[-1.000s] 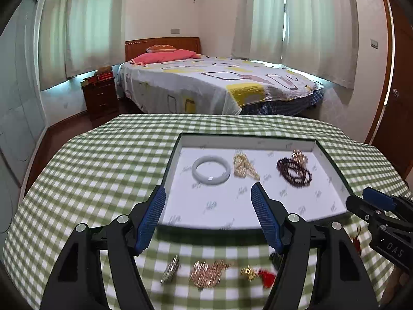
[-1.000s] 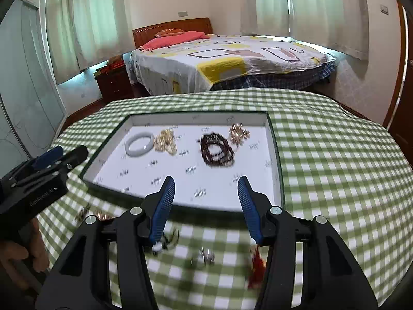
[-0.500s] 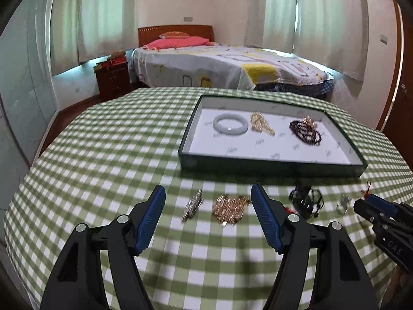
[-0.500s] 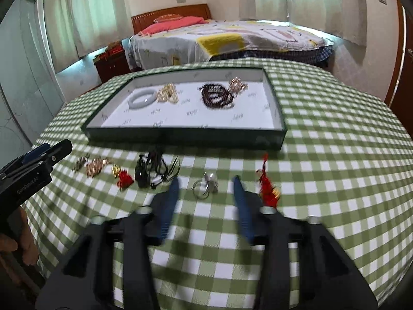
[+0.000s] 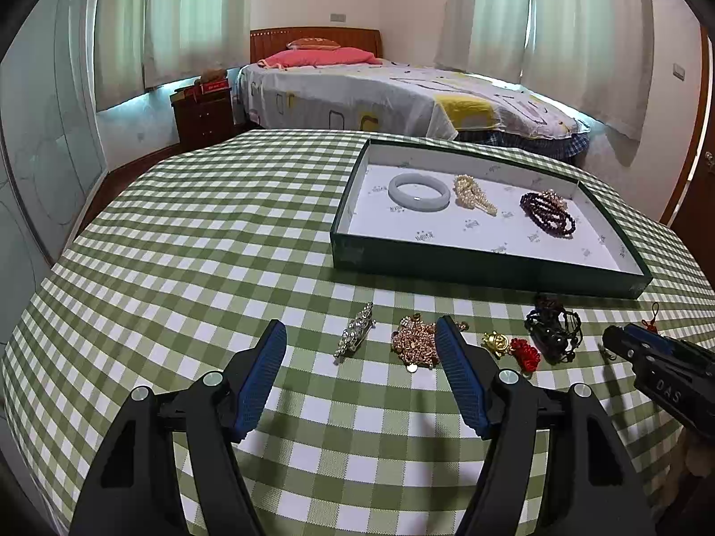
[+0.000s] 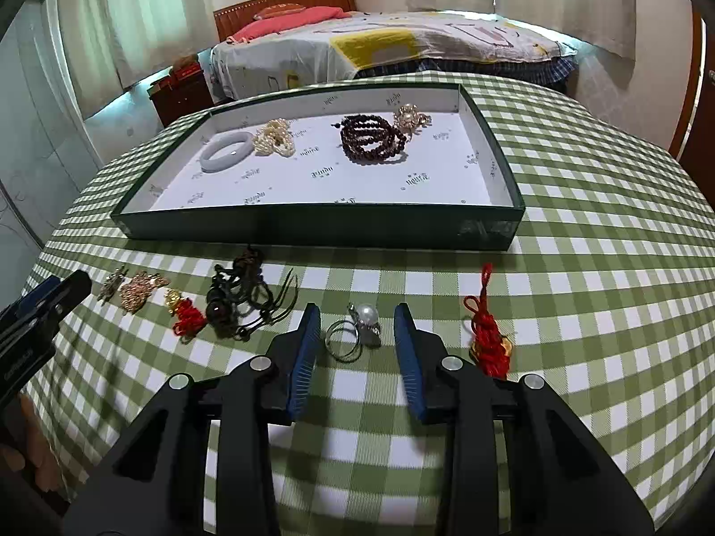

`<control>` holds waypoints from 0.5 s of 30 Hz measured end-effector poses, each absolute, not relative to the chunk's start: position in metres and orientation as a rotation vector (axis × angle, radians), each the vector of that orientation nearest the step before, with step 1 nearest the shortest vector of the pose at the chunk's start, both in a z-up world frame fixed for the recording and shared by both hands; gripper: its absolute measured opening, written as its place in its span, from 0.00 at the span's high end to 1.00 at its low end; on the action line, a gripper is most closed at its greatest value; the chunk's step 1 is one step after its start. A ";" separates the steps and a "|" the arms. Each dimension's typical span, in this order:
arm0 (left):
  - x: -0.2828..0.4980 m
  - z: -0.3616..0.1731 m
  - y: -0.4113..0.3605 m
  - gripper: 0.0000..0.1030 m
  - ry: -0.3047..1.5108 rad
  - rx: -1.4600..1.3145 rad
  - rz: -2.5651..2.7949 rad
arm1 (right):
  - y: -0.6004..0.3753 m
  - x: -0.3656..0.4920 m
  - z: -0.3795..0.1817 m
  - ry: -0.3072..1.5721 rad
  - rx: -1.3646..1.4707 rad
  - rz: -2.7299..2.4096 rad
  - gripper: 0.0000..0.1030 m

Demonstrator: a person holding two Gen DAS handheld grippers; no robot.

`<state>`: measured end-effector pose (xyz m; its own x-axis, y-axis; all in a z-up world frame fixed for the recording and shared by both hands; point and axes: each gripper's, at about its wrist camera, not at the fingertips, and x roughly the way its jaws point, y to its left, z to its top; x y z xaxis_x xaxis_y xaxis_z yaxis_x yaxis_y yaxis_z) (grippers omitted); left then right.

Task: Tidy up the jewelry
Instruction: 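Lower the right gripper onto the silver ring and close it, then lift the silver ring with the right gripper while the left gripper moves toward the gold chain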

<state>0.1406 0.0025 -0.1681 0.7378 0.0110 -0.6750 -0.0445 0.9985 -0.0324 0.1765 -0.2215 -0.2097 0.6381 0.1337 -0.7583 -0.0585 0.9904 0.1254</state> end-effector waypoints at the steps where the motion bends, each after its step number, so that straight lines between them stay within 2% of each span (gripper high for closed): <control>1: 0.141 -0.169 0.003 0.35 0.742 -0.047 0.030 | -0.222 0.177 -0.210 0.872 0.087 0.108 0.71; 5: 0.143 -0.171 0.002 0.35 0.751 -0.048 0.027 | -0.223 0.179 -0.210 0.874 0.083 0.109 0.79; 10: 0.145 -0.173 0.000 0.35 0.761 -0.046 0.021 | -0.224 0.176 -0.209 0.873 0.082 0.125 0.84; 15: 0.145 -0.174 -0.003 0.35 0.767 -0.040 0.015 | -0.225 0.170 -0.207 0.866 0.078 0.137 0.85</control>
<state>0.1448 -0.0027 -0.1745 0.7196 -0.0010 -0.6944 -0.0283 0.9991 -0.0308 0.1696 -0.2246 -0.2071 0.6398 0.1516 -0.7535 -0.0885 0.9884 0.1236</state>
